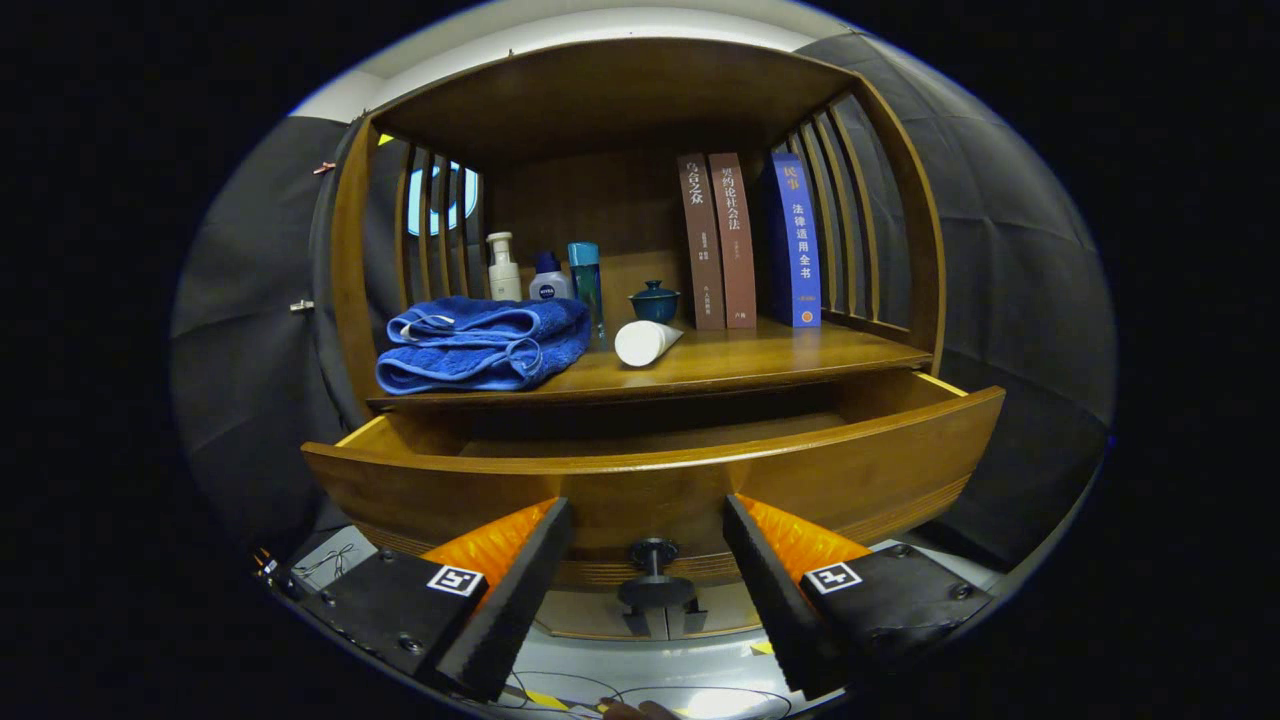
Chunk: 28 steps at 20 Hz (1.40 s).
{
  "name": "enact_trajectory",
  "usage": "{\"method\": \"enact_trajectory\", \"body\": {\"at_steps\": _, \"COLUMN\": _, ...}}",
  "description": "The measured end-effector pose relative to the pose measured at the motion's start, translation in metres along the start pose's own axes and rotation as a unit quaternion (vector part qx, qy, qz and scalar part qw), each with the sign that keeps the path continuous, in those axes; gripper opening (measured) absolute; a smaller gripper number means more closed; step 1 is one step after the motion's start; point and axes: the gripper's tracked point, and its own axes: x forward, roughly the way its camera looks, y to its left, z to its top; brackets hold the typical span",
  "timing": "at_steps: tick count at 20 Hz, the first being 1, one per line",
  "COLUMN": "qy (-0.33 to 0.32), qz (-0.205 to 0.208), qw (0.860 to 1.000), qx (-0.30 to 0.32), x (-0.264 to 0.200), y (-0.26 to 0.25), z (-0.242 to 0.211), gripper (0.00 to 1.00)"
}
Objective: Pull open the drawer, take out the items inside it, and place them on the countertop above the cabinet.
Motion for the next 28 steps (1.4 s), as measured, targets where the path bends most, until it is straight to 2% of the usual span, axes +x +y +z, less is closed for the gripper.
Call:
{"method": "enact_trajectory", "body": {"at_steps": 8, "qy": 0.004, "qz": -0.003, "qw": 1.000, "qx": -0.005, "x": 0.049, "y": -0.002, "z": 0.004, "gripper": 1.00}}
{"method": "enact_trajectory", "body": {"at_steps": 18, "qy": 0.005, "qz": -0.010, "qw": 1.000, "qx": -0.012, "x": 0.065, "y": -0.001, "z": 0.009, "gripper": 1.00}}
{"method": "enact_trajectory", "body": {"at_steps": 28, "qy": 0.012, "qz": -0.001, "qw": 1.000, "qx": -0.010, "x": 0.056, "y": 0.004, "z": 0.015, "gripper": 1.00}}
